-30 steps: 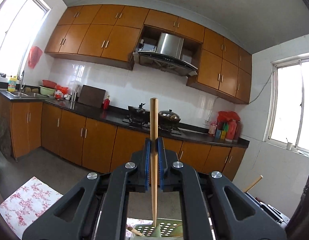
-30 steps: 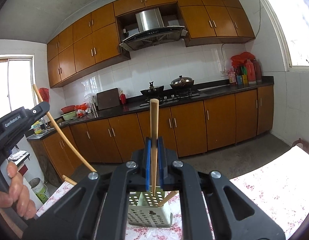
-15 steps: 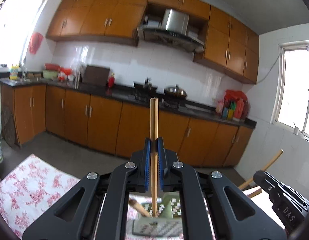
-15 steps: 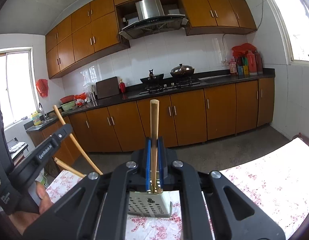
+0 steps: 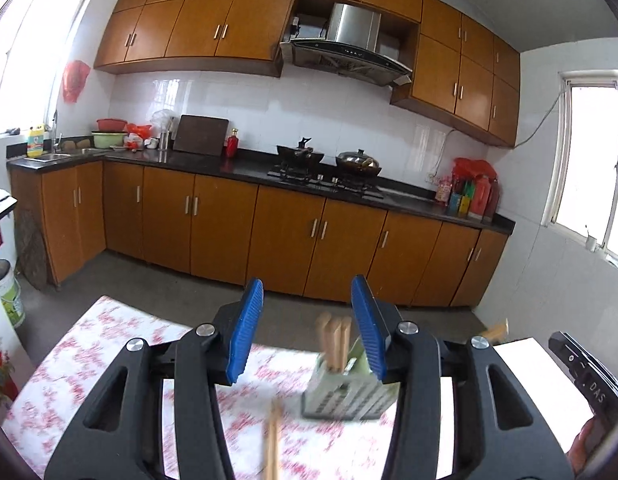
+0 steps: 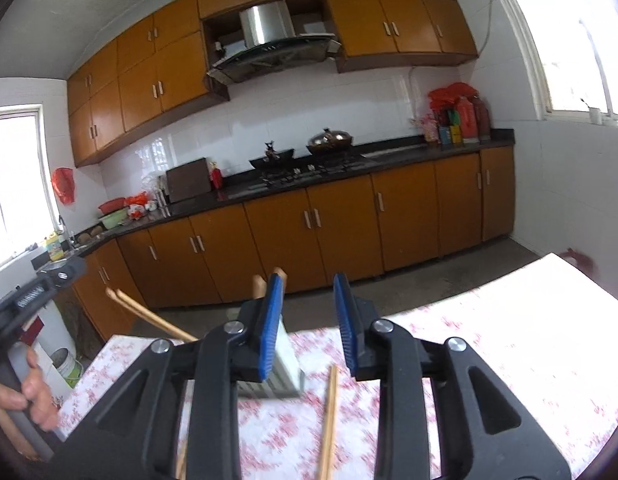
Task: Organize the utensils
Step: 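Grasp a fourth chopstick with the left gripper while the right gripper grasps one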
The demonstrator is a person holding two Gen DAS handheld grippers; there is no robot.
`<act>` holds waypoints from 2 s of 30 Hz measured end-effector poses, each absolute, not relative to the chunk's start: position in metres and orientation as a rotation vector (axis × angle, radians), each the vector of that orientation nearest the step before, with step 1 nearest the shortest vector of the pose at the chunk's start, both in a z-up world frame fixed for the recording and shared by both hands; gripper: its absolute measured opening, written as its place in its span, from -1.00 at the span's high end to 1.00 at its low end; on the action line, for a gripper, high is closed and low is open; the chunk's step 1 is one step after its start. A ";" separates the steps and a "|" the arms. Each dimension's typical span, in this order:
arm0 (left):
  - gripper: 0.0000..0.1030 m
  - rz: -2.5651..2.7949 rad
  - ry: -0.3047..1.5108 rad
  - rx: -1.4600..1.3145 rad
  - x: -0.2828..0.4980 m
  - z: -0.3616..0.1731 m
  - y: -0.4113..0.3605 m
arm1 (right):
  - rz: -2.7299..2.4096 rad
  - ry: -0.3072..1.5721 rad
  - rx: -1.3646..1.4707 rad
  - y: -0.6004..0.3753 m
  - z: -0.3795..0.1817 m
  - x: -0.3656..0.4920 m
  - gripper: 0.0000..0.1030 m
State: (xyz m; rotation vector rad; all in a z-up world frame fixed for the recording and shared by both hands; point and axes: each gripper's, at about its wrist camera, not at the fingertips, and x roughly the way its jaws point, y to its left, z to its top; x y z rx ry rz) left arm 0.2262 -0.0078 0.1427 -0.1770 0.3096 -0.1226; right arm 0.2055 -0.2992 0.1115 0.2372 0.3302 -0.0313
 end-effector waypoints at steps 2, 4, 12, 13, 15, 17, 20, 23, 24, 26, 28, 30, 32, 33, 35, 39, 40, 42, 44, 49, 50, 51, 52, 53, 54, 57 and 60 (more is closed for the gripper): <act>0.08 -0.111 0.341 -0.160 0.213 0.132 0.003 | -0.052 0.391 0.234 -0.307 0.094 0.197 0.46; 0.08 -0.105 0.379 -0.141 0.208 0.118 0.010 | -0.072 0.473 0.233 -0.314 0.069 0.196 0.46; 0.08 -0.081 0.663 -0.069 0.213 0.018 0.031 | 0.010 0.830 0.270 -0.294 -0.046 0.220 0.68; 0.08 -0.077 0.698 -0.078 0.214 0.007 0.034 | 0.013 0.848 0.263 -0.289 -0.053 0.223 0.69; 0.08 -0.073 0.732 -0.093 0.212 -0.007 0.037 | 0.020 0.876 0.248 -0.280 -0.068 0.226 0.70; 0.08 -0.075 0.756 -0.103 0.211 -0.019 0.039 | 0.011 0.895 0.235 -0.274 -0.076 0.229 0.72; 0.08 -0.090 0.768 -0.094 0.205 -0.031 0.039 | 0.010 0.915 0.236 -0.273 -0.083 0.234 0.72; 0.08 -0.106 0.775 -0.075 0.206 -0.036 0.033 | 0.006 0.911 0.206 -0.273 -0.082 0.234 0.72; 0.08 -0.110 0.778 -0.073 0.207 -0.037 0.031 | 0.004 0.911 0.200 -0.272 -0.082 0.234 0.72; 0.08 -0.125 0.786 -0.076 0.208 -0.040 0.027 | 0.002 0.913 0.201 -0.272 -0.083 0.236 0.72; 0.08 -0.134 0.792 -0.076 0.208 -0.042 0.023 | 0.008 0.915 0.211 -0.273 -0.086 0.239 0.72; 0.08 -0.139 0.797 -0.073 0.208 -0.043 0.021 | 0.021 0.924 0.207 -0.272 -0.087 0.240 0.72; 0.08 -0.142 0.803 -0.069 0.209 -0.044 0.019 | 0.021 0.919 0.179 -0.269 -0.089 0.237 0.73; 0.08 -0.141 0.805 -0.068 0.208 -0.044 0.018 | 0.017 0.916 0.155 -0.266 -0.089 0.238 0.73; 0.08 -0.145 0.812 -0.070 0.209 -0.046 0.018 | 0.001 0.911 0.119 -0.263 -0.090 0.239 0.84; 0.08 -0.170 0.826 -0.080 0.209 -0.049 0.017 | -0.095 0.903 0.154 -0.286 -0.090 0.242 0.85; 0.08 -0.180 0.832 -0.082 0.208 -0.050 0.016 | -0.128 0.901 0.184 -0.297 -0.090 0.243 0.85; 0.09 -0.204 0.847 -0.081 0.208 -0.054 0.014 | -0.193 0.899 0.226 -0.317 -0.090 0.244 0.85; 0.16 -0.226 0.861 -0.064 0.207 -0.059 0.009 | -0.219 0.899 0.250 -0.332 -0.090 0.243 0.85; 0.45 -0.269 0.884 -0.011 0.204 -0.067 -0.008 | -0.223 0.894 0.230 -0.333 -0.092 0.240 0.85; 0.46 -0.276 0.886 -0.007 0.203 -0.068 -0.010 | -0.225 0.893 0.221 -0.331 -0.092 0.240 0.85; 0.48 -0.279 0.888 0.005 0.202 -0.069 -0.013 | -0.226 0.892 0.216 -0.330 -0.092 0.240 0.85; 0.51 -0.275 0.891 0.025 0.201 -0.070 -0.016 | -0.226 0.892 0.216 -0.330 -0.092 0.240 0.85; 0.54 -0.272 0.895 0.038 0.201 -0.072 -0.018 | -0.225 0.893 0.219 -0.330 -0.092 0.241 0.85; 0.60 -0.265 0.902 0.052 0.201 -0.074 -0.020 | -0.223 0.893 0.221 -0.331 -0.092 0.241 0.85; 0.69 -0.246 0.909 0.072 0.201 -0.079 -0.021 | -0.220 0.894 0.218 -0.330 -0.092 0.241 0.85; 0.84 -0.211 0.902 0.089 0.203 -0.080 -0.022 | -0.219 0.892 0.207 -0.329 -0.091 0.236 0.85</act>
